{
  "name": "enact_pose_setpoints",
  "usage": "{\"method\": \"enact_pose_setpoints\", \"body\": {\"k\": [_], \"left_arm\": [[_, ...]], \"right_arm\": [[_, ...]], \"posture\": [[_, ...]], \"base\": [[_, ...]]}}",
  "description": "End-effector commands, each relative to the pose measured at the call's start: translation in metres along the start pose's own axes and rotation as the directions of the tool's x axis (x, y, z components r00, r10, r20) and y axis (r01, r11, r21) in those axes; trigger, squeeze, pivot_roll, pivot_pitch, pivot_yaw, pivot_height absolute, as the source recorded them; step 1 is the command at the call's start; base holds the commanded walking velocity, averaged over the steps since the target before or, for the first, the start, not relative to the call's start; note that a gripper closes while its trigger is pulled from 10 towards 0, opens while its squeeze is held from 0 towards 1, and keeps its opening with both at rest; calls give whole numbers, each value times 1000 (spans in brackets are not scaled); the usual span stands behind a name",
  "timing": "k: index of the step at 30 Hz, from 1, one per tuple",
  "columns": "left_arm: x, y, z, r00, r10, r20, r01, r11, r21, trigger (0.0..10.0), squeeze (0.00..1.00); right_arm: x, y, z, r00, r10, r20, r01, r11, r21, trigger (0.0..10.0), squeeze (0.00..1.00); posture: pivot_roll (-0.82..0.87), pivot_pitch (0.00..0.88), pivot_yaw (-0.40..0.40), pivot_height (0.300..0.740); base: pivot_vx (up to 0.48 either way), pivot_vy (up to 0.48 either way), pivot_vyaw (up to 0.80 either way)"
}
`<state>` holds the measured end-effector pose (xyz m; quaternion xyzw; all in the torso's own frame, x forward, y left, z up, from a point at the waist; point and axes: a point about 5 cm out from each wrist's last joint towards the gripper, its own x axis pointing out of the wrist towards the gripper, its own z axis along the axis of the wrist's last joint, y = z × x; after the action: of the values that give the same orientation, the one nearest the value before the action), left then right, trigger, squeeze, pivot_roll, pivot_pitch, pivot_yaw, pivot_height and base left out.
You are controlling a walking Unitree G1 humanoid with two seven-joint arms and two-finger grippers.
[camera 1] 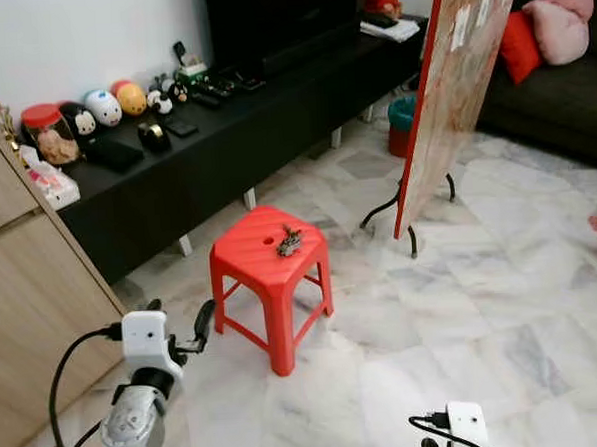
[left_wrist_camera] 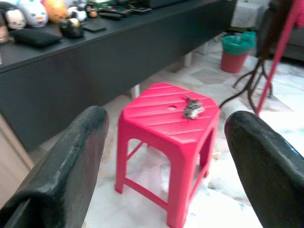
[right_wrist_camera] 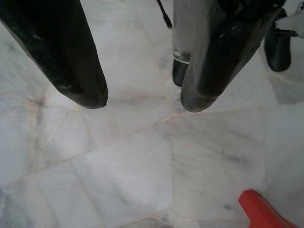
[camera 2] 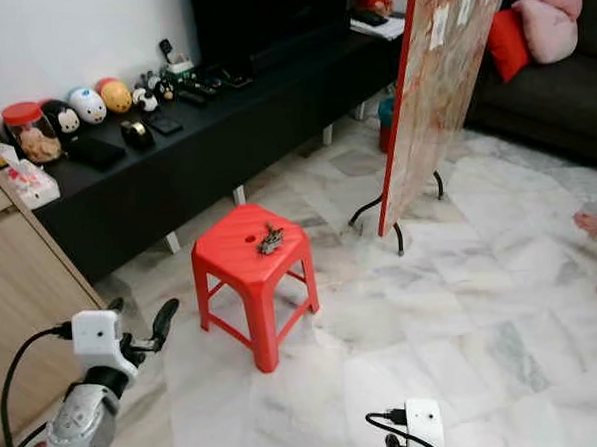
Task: Hang keys on a hook
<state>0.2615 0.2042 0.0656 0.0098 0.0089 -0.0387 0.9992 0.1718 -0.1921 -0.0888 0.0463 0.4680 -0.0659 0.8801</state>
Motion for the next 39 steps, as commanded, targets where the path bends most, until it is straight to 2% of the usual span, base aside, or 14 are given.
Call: {"method": "enact_pose_setpoints", "body": {"k": [1, 5, 11, 18, 26, 29, 39], "left_arm": [[5, -8, 5, 999, -35, 8, 35, 999, -11, 10000, 0], [3, -11, 5, 999, -50, 1, 50, 999, -14, 10000, 0], [-9, -5, -2, 999, -25, -25, 24, 1000, -19, 10000, 0], [-18, 1, -9, 998, 15, -55, -15, 1000, -10, 10000, 0], [-18, 2, -7, 998, 16, -53, -16, 1000, 3, 10000, 0], [-23, 5, -11, 997, 21, -71, -16, 998, 67, 10000, 0], [-17, 6, -7, 998, 0, -63, 4, 998, 66, 10000, 0]], "right_arm": [[-1, -6, 0, 1000, -24, 10, 24, 999, 30, 10000, 0], [-1, -7, -4, 1000, -28, 3, 28, 999, 31, 10000, 0], [-2, -4, -5, 1000, 6, 1, -6, 1000, -27, 10000, 0], [-2, -6, -4, 1000, 2, 0, -2, 1000, -28, 10000, 0], [-1, -6, 1, 1000, 8, 16, -7, 1000, -28, 10000, 0], [-1, -6, 1, 1000, 7, 13, -6, 999, -31, 10000, 0], [-1, -5, -2, 1000, -2, 6, 2, 1000, -19, 10000, 0]], "posture": [[126, 24, -21, 740], [133, 29, -35, 740], [141, 59, -58, 740], [146, 58, -63, 740], [134, 71, -69, 740], [133, 76, -71, 740], [121, 82, -62, 740]], "base": [[0, 0, 0], [0, 0, 0], [0, 0, 0], [0, 0, 0], [0, 0, 0], [0, 0, 0], [26, 0, 0]]}}
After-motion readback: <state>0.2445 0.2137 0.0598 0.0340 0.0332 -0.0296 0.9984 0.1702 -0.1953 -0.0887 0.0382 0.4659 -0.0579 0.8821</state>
